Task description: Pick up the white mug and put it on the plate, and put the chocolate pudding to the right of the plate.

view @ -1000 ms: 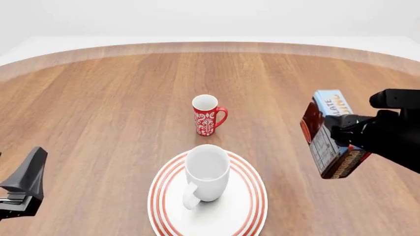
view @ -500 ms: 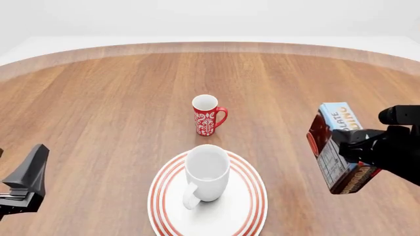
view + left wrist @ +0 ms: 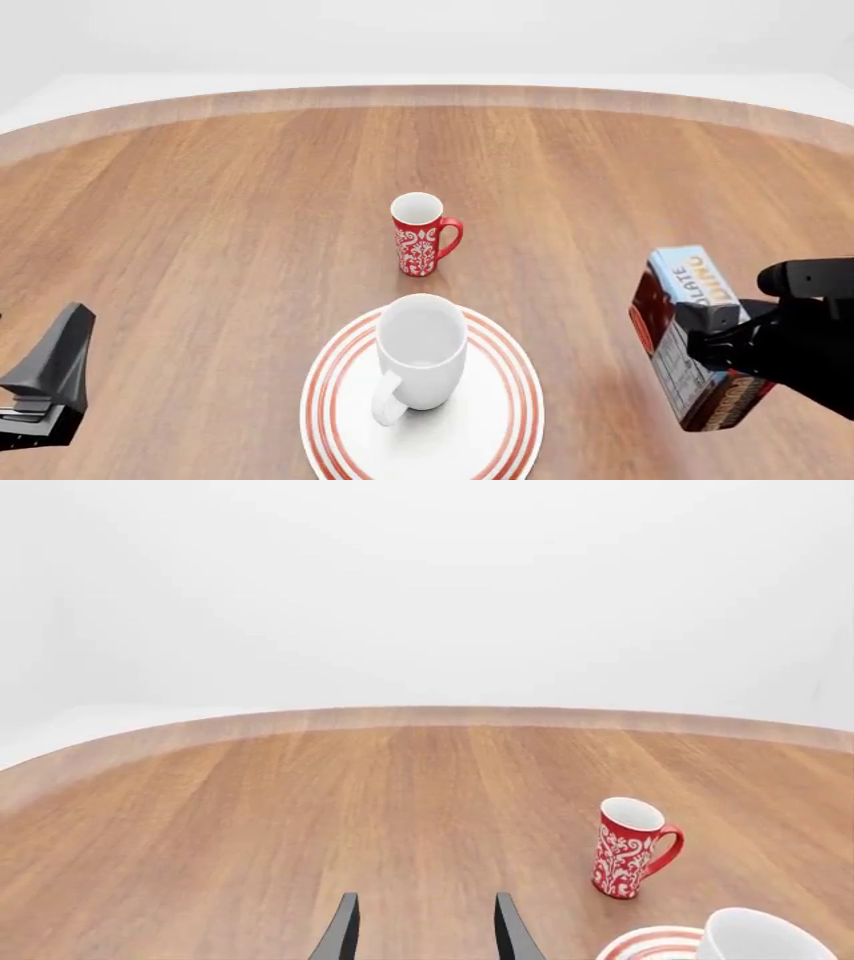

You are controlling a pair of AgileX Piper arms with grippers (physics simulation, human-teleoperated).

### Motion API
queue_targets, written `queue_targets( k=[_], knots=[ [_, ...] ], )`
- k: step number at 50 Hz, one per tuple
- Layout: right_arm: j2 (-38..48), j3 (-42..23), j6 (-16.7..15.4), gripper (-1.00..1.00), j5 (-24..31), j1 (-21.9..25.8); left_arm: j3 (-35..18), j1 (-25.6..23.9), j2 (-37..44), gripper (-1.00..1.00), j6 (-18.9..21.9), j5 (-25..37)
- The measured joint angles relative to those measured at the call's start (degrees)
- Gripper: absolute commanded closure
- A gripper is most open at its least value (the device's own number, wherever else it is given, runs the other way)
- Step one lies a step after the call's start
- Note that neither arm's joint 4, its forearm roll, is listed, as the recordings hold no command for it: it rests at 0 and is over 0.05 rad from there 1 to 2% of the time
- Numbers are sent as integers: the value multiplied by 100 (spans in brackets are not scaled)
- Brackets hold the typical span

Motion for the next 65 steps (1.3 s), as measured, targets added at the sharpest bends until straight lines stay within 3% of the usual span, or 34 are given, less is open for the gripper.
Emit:
queue_targets(
  k=[38, 62, 63, 65],
  knots=[
    [493, 713, -220, 100, -712, -168, 0, 0, -10, -100, 2, 11],
    [655, 782, -250, 100, -1026, -225, 0, 0, -9, -100, 2, 11],
    [664, 784, -246, -100, -1034, -228, 0, 0, -10, -100, 1, 12],
    [694, 811, -222, -100, -1041, -232, 0, 0, -10, -100, 2, 12]
  ],
)
